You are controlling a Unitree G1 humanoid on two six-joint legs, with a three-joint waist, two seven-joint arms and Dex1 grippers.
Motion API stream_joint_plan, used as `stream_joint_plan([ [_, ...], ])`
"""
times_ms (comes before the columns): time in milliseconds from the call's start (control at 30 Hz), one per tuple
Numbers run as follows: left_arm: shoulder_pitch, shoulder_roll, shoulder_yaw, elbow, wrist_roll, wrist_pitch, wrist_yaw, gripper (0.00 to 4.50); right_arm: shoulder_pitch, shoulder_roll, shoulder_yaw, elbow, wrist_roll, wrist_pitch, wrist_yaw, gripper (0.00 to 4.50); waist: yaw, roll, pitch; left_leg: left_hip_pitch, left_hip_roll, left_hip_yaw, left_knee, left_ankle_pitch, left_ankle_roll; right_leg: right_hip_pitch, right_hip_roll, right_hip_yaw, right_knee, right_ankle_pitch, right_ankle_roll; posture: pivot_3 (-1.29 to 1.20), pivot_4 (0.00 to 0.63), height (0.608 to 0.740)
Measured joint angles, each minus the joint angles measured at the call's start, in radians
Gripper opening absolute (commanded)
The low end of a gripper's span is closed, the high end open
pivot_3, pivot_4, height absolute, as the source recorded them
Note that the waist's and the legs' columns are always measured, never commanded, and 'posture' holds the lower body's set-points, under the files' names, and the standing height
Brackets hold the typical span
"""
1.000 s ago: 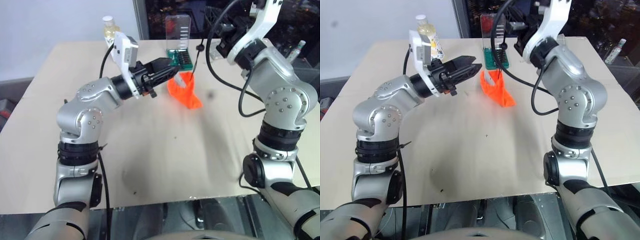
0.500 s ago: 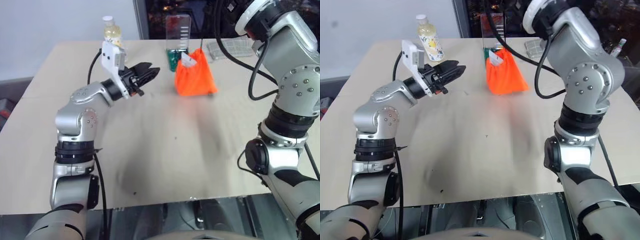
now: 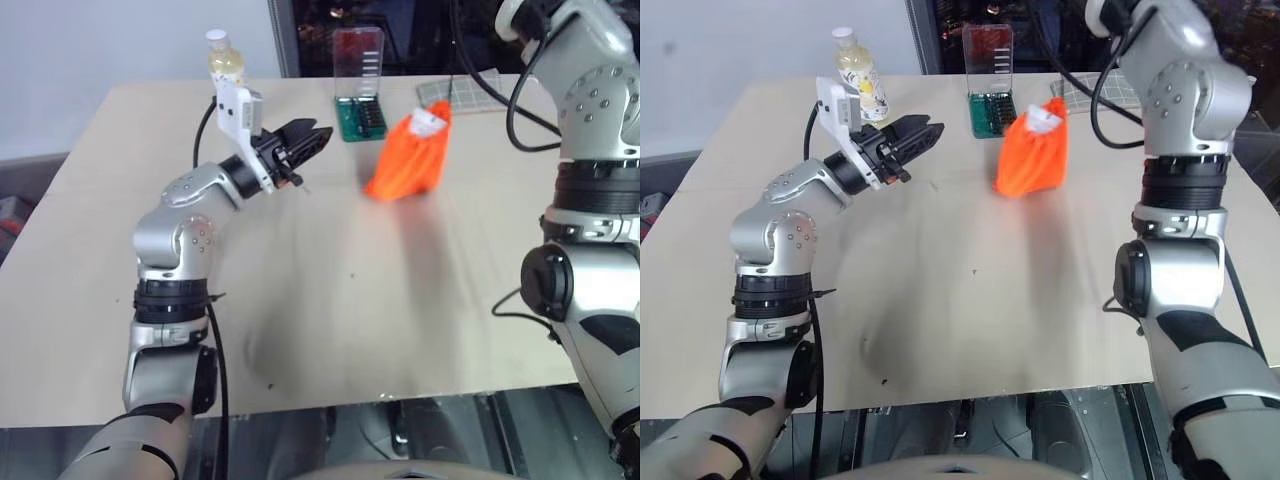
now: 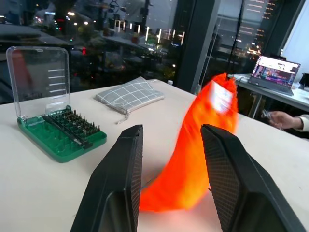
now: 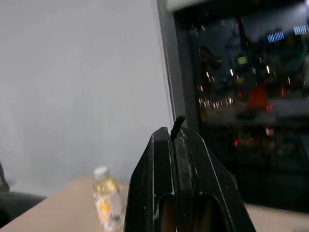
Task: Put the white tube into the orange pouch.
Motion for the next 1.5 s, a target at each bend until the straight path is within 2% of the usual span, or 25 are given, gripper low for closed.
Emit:
stream_joint_plan([
  [100, 0.000, -0.011, 0.000, -0.009, 0.000, 0.001, 0.007, 1.92, -0.163, -0.043, -0.011, 0.224, -0.039, -0.115, 0.042, 0.00, 0.002, 0.001, 0.001, -0.001, 0.000, 0.002, -0.001, 0.000, 0.000, -0.001, 0.000, -0.001, -0.001, 0.000, 0.000, 0.00, 0.150, 0.740],
  [200, 0.000, -0.011, 0.005, -0.010, -0.001, 0.003, 0.012, 1.92, -0.249, -0.065, -0.029, 0.294, -0.060, -0.197, 0.071, 0.00, 0.004, 0.000, 0.001, -0.003, 0.000, 0.002, -0.002, 0.000, 0.000, -0.001, 0.000, -0.002, -0.003, 0.000, 0.000, 0.00, 0.150, 0.740],
  [300, 0.005, -0.020, 0.004, -0.015, 0.000, 0.003, 0.023, 1.92, -0.207, -0.027, -0.027, 0.291, -0.070, -0.224, 0.099, 0.00, 0.000, -0.001, 0.000, -0.001, 0.000, 0.002, -0.001, -0.001, 0.000, -0.001, -0.001, 0.001, -0.002, 0.000, 0.000, 0.00, 0.150, 0.740],
  [367, 0.022, -0.033, -0.001, -0.044, 0.000, 0.003, 0.028, 1.92, -0.125, 0.008, -0.019, 0.273, -0.070, -0.209, 0.100, 0.00, 0.000, -0.001, 0.000, -0.001, 0.000, 0.002, 0.000, -0.001, 0.000, -0.001, -0.001, 0.002, 0.000, 0.000, 0.000, 0.00, 0.150, 0.740],
  [467, 0.056, -0.034, -0.007, -0.085, 0.000, 0.007, 0.034, 1.92, 0.007, 0.037, -0.013, 0.162, -0.062, -0.152, 0.074, 0.00, 0.005, 0.000, 0.001, -0.002, 0.000, 0.000, 0.000, 0.000, 0.000, -0.002, -0.001, 0.001, 0.001, 0.000, 0.000, 0.00, 0.150, 0.740],
  [567, 0.074, -0.024, -0.018, -0.089, 0.015, 0.011, 0.038, 1.92, 0.136, 0.068, -0.015, -0.041, -0.024, -0.065, 0.017, 0.00, 0.006, 0.000, 0.000, -0.005, 0.000, -0.002, 0.001, 0.000, 0.000, -0.004, -0.001, -0.001, 0.000, 0.000, 0.000, 0.00, 0.150, 0.740],
  [633, 0.077, -0.011, -0.055, -0.089, 0.046, 0.009, 0.029, 1.92, 0.254, 0.102, -0.019, -0.218, 0.011, 0.017, -0.047, 0.00, 0.006, 0.000, 0.000, -0.007, 0.000, -0.003, 0.001, 0.000, -0.001, -0.005, -0.001, -0.002, 0.001, 0.000, 0.000, 0.00, 0.150, 0.740],
  [767, 0.091, -0.007, -0.114, -0.087, 0.087, -0.008, -0.003, 1.92, 0.418, 0.184, -0.017, -0.413, 0.072, 0.143, -0.161, 0.00, 0.006, 0.000, 0.000, -0.010, 0.000, -0.003, 0.002, 0.000, 0.000, -0.008, -0.001, -0.002, 0.001, 0.000, 0.000, 0.00, 0.150, 0.740],
  [833, 0.090, -0.021, -0.136, -0.087, 0.095, -0.022, -0.021, 1.92, 0.425, 0.203, -0.031, -0.468, 0.113, 0.191, -0.216, 0.00, 0.006, 0.000, 0.000, -0.013, -0.001, -0.002, 0.006, 0.000, 0.000, -0.012, -0.001, -0.001, 0.006, 0.000, 0.000, 0.00, 0.150, 0.740],
  [1100, 0.020, -0.094, -0.180, -0.046, 0.107, -0.075, -0.093, 1.92, 0.467, 0.195, -0.076, -0.697, 0.269, 0.330, -0.333, 0.00, 0.007, -0.001, 0.000, -0.012, -0.001, -0.003, 0.014, -0.001, 0.001, -0.007, 0.000, -0.003, 0.010, 0.000, 0.000, 0.00, 0.150, 0.740],
  [1300, -0.074, -0.197, -0.194, 0.060, 0.102, -0.092, -0.133, 1.92, 0.543, 0.188, -0.092, -0.768, 0.359, 0.396, -0.406, 0.00, 0.008, -0.001, 0.000, -0.012, -0.001, -0.003, 0.018, -0.001, 0.001, -0.005, 0.000, -0.006, 0.009, 0.000, 0.000, 0.00, 0.150, 0.740],
  [1500, -0.131, -0.228, -0.211, 0.120, 0.108, -0.137, -0.189, 1.92, 0.558, 0.174, -0.092, -0.809, 0.409, 0.412, -0.463, 0.00, 0.002, 0.000, 0.000, -0.011, 0.000, -0.003, 0.017, -0.001, 0.001, -0.005, 0.001, -0.006, 0.010, 0.000, 0.000, 0.00, 0.150, 0.740],
])
